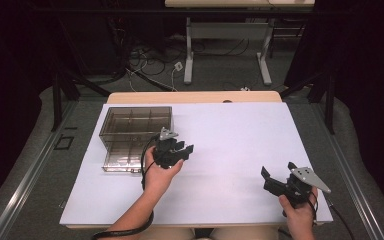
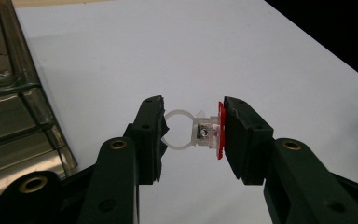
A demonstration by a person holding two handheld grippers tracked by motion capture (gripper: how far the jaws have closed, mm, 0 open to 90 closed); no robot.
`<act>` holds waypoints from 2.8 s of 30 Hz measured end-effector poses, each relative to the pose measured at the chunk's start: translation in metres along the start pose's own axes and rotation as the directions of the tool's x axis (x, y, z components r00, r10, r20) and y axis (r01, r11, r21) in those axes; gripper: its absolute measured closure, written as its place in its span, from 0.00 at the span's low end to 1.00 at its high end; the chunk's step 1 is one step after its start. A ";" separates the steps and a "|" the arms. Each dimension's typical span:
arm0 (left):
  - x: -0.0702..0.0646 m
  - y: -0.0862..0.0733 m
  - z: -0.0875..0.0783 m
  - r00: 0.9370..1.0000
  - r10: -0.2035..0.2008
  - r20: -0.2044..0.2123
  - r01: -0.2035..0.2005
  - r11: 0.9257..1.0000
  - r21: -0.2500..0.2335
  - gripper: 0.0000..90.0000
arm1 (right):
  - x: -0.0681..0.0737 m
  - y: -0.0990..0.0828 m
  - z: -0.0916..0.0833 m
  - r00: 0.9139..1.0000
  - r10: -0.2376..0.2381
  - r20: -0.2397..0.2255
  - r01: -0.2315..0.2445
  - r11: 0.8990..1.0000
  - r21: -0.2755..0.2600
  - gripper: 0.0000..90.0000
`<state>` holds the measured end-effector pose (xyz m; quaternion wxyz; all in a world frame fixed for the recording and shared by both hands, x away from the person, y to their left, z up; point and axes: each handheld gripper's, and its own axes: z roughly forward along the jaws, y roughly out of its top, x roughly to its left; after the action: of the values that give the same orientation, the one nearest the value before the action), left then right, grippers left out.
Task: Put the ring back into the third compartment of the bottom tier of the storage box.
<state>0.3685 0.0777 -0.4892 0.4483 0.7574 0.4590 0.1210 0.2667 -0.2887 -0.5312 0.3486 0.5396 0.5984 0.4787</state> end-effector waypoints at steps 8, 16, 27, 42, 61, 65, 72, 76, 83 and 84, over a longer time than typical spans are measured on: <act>0.010 -0.002 -0.010 1.000 -0.024 -0.017 0.024 1.000 -0.016 0.66 | 0.000 0.000 0.000 1.000 0.002 -0.001 -0.002 1.000 0.001 0.05; 0.017 -0.002 -0.020 0.999 -0.049 -0.021 0.049 0.998 -0.029 0.66 | 0.001 0.000 0.000 1.000 0.004 -0.001 -0.004 1.000 0.003 0.05; 0.023 -0.008 -0.028 0.998 -0.060 -0.030 0.059 0.998 -0.033 0.66 | 0.001 0.000 0.000 1.000 0.001 -0.002 -0.001 1.000 -0.001 0.06; 0.036 -0.017 -0.043 0.997 -0.067 -0.044 0.065 0.997 -0.040 0.66 | 0.000 -0.001 0.002 1.000 -0.004 -0.003 0.004 1.000 0.001 0.06; 0.042 -0.028 -0.054 0.996 -0.059 -0.066 0.056 0.997 -0.046 0.66 | 0.001 -0.002 0.002 0.999 -0.021 -0.026 0.021 1.000 0.011 0.04; 0.044 -0.032 -0.055 0.995 -0.060 -0.081 0.056 0.997 -0.044 0.66 | 0.002 -0.002 0.002 0.999 -0.022 -0.026 0.022 1.000 0.010 0.04; 0.051 -0.038 -0.055 0.992 -0.067 -0.103 0.063 0.997 -0.037 0.66 | 0.001 -0.002 0.003 1.000 -0.022 -0.020 0.022 1.000 0.017 0.05; 0.056 -0.042 -0.054 0.991 -0.072 -0.114 0.068 0.997 -0.034 0.66 | 0.002 -0.002 0.003 0.999 -0.025 -0.021 0.025 0.999 0.023 0.05; 0.060 -0.045 -0.052 0.989 -0.071 -0.126 0.069 0.997 -0.024 0.66 | 0.002 -0.002 0.003 1.000 -0.019 -0.019 0.020 1.000 0.017 0.05; 0.061 -0.046 -0.052 0.989 -0.070 -0.127 0.068 0.997 -0.019 0.66 | 0.002 -0.002 0.003 1.000 -0.022 -0.020 0.022 1.000 0.016 0.05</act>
<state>0.3442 0.1642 -0.5095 0.4276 0.7285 0.5117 0.1570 0.2683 -0.2866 -0.5341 0.3435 0.5313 0.6117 0.4750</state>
